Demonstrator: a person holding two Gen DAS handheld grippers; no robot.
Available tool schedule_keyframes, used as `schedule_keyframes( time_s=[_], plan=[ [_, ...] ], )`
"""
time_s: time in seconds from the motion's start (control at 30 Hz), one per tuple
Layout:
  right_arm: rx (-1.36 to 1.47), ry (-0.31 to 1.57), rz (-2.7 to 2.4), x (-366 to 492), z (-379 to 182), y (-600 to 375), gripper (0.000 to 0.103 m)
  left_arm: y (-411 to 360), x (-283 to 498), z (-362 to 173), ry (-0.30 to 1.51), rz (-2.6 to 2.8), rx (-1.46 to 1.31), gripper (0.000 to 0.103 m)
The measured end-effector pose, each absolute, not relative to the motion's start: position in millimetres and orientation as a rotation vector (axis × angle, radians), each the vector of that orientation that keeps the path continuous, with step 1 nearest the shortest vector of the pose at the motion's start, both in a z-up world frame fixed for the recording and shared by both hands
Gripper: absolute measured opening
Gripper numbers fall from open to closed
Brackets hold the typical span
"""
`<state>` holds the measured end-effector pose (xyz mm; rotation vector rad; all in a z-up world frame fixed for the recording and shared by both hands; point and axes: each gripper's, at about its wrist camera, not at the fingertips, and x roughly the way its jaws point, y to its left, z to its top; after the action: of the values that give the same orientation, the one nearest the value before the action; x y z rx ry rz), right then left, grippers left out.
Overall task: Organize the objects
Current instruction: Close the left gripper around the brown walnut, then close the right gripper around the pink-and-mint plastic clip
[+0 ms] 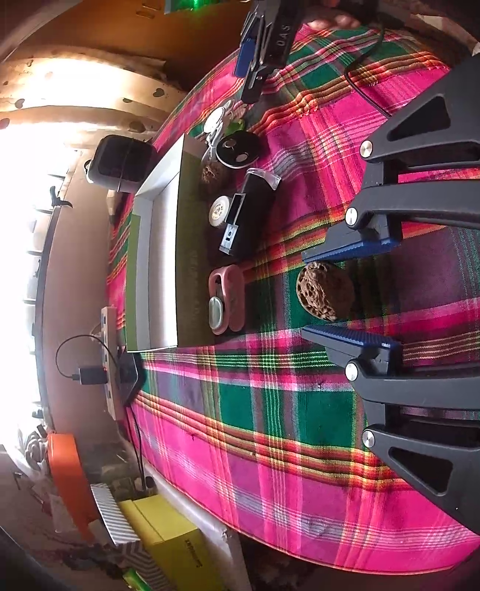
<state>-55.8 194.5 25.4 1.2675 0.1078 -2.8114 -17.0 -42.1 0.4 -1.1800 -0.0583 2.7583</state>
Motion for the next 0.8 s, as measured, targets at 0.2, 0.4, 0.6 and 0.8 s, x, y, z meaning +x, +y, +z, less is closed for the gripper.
schedule_keyframes(
  time_s=[0.2,0.4,0.6,0.8],
  plan=[
    [1.311,0.060,-2.765,-71.8,21.4,200.0,0.057,-42.1,-20.5,0.8,-0.053,2.750,-1.181,0.030],
    [1.298,0.040,-2.751,-81.1,23.2,200.3,0.057,-41.7,-23.4,1.5,-0.052,2.742,-1.188,0.030],
    [1.309,0.044,-2.749,-89.9,23.5,201.4,0.043,-41.1,-24.5,1.5,-0.052,2.740,-1.190,0.030],
    [1.317,0.003,-2.712,-97.6,21.1,202.1,0.043,-38.5,-27.4,1.5,-0.038,2.742,-1.194,0.030]
  ],
)
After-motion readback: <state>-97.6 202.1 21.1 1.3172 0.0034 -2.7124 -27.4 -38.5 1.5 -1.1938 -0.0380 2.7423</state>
